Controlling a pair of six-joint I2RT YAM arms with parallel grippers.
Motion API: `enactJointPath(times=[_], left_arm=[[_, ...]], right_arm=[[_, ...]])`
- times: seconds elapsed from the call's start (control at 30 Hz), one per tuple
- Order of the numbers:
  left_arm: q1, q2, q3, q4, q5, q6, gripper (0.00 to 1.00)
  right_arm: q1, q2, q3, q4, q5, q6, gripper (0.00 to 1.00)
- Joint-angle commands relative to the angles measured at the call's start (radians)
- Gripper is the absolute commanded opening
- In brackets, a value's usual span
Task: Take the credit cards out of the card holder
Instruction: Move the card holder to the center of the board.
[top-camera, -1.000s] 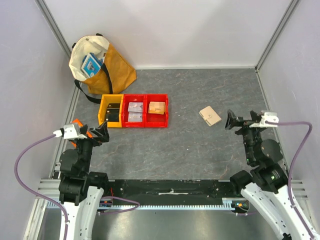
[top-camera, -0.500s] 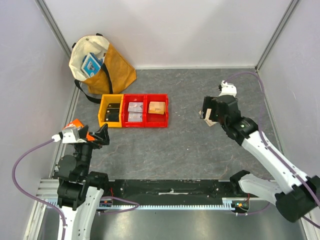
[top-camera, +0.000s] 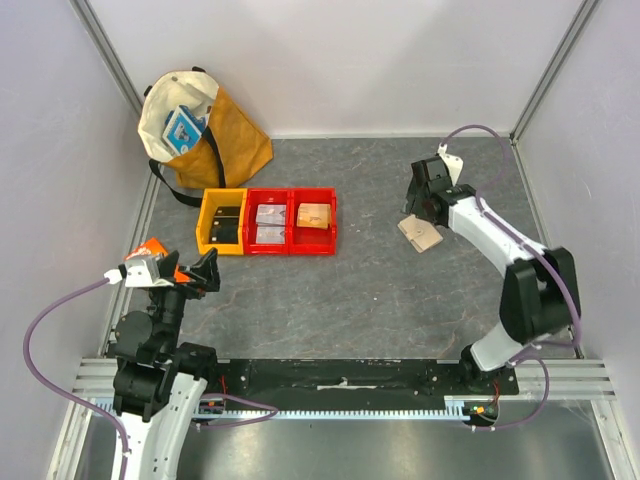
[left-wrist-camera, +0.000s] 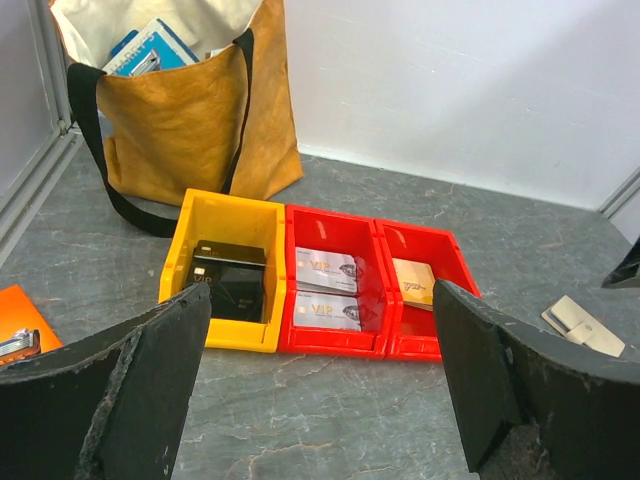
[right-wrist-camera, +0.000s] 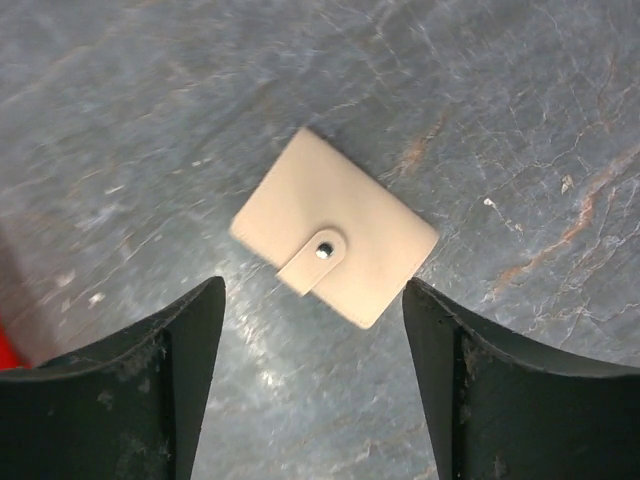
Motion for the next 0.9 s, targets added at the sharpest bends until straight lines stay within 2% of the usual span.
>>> enactJointPath(times=[0.0, 0.07, 0.27, 0.87], left_arm=[[-0.007, -0.009, 0.018, 0.017, -0.014, 0.019, 0.97], [-0.007, -0.009, 0.016, 0.017, -0.016, 0.021, 0.97], [-0.008, -0.009, 0.015, 0.019, -0.016, 0.022, 0.96], [-0.017, -0.009, 0.015, 0.016, -0.016, 0.027, 0.96]], right_arm=[[-0.039, 0.120, 0.075, -0.040, 0.023, 0.090, 0.75], [-0.047, 0.165, 0.094, -0.039, 0.025, 0.112, 0.66], [-0.048, 0.252, 0.109, -0.032, 0.026, 0.162, 0.57], [-0.050, 0.329, 0.031, 0.032, 0.023, 0.199, 0.48]])
